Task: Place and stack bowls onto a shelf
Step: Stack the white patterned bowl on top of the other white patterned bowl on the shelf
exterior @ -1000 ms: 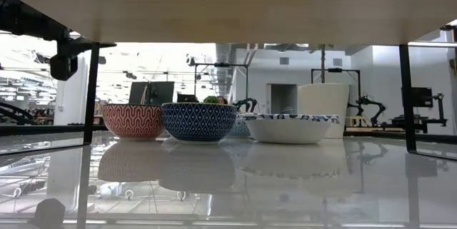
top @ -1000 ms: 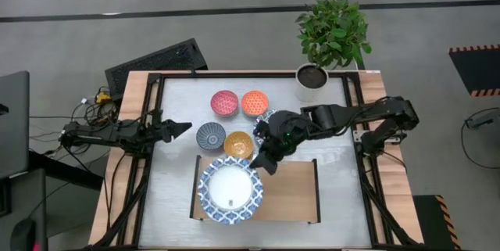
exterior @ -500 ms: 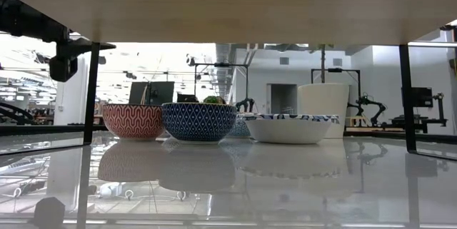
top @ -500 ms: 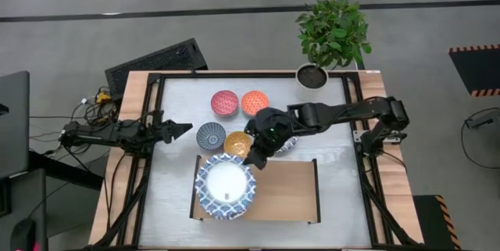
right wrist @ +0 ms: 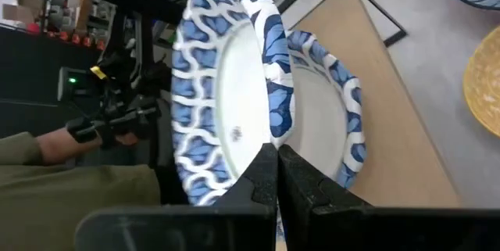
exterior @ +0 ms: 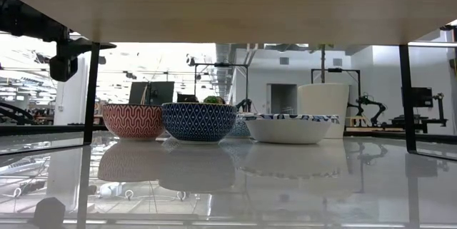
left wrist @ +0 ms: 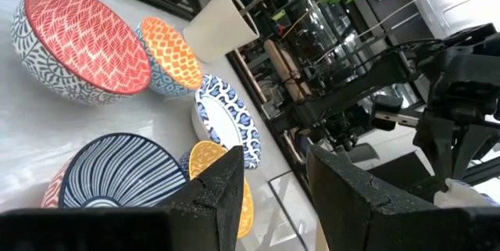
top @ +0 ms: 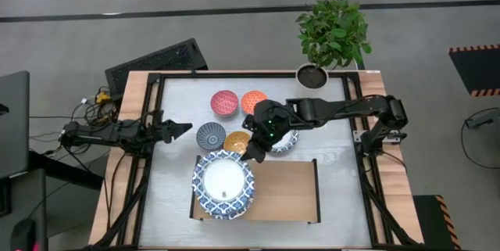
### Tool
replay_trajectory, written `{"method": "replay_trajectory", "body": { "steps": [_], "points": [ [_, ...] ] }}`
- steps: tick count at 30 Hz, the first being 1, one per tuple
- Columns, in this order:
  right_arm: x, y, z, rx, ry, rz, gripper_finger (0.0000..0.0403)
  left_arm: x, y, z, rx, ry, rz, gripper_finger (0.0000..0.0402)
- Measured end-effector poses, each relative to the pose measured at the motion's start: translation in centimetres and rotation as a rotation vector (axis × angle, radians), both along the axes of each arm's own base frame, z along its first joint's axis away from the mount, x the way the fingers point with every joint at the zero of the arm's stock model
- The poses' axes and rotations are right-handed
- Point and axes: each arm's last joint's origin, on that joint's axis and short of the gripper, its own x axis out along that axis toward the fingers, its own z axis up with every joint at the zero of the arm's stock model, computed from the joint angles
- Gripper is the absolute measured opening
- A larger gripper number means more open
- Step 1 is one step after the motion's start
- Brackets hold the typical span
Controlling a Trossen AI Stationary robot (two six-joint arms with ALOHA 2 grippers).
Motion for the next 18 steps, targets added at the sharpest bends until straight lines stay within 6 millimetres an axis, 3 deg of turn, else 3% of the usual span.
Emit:
{"method": "replay_trajectory", "body": {
  "steps": [18],
  "points": [
    [0.12,0.22,-0.69,0.014,0.041,0.029,0.0022,0.00,0.00,0.00,0.000,0.000,0.001,0.0128]
  ]
}}
